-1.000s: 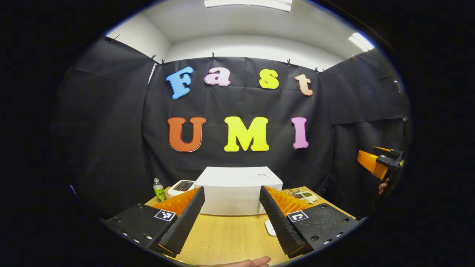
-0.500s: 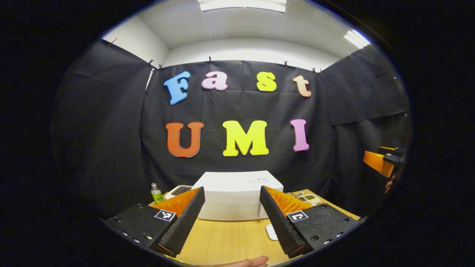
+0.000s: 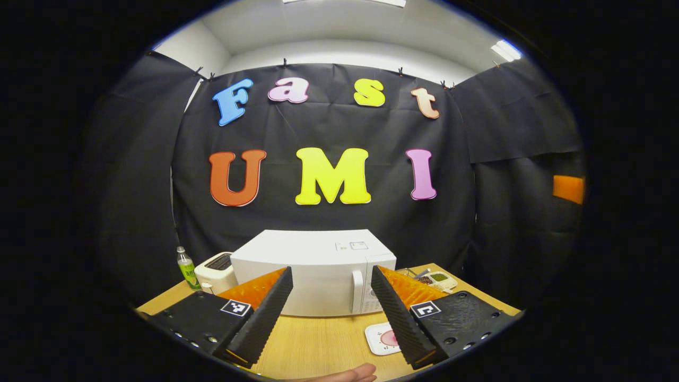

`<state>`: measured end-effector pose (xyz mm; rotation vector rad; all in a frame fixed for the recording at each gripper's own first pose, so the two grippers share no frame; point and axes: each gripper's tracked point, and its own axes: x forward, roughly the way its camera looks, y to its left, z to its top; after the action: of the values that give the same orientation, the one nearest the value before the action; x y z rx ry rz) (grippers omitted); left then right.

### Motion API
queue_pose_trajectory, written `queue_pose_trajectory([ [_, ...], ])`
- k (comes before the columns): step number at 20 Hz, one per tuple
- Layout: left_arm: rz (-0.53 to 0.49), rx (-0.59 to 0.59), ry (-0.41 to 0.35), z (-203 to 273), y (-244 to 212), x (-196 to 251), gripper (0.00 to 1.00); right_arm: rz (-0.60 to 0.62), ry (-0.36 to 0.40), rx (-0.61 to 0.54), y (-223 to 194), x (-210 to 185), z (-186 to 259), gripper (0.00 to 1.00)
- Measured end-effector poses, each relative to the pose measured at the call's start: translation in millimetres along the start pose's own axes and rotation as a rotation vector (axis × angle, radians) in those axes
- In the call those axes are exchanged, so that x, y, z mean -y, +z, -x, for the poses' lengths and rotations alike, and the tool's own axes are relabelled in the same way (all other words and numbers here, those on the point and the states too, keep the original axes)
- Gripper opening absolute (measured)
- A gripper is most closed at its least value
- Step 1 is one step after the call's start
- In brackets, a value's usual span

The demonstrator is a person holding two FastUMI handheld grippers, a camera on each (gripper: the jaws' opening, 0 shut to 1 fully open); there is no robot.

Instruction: Open the microwave oven with the left hand, put the food in, and close the microwave oven.

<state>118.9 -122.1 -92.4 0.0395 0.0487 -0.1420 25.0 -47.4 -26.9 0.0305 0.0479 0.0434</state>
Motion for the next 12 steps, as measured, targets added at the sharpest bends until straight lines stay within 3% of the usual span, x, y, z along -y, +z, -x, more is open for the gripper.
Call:
queue_pose_trajectory([
  [4,0.004,-0.051,-0.016,-53.3,-40.8,22.1,0.93,-0.011,0.041,0.000,5.9,1.3,-6.6,0.95],
  [12,0.048,-0.146,-0.035,-142.9,-127.8,46.3,0.94,0.008,0.036,0.047,11.7,23.2,-18.6,0.95],
])
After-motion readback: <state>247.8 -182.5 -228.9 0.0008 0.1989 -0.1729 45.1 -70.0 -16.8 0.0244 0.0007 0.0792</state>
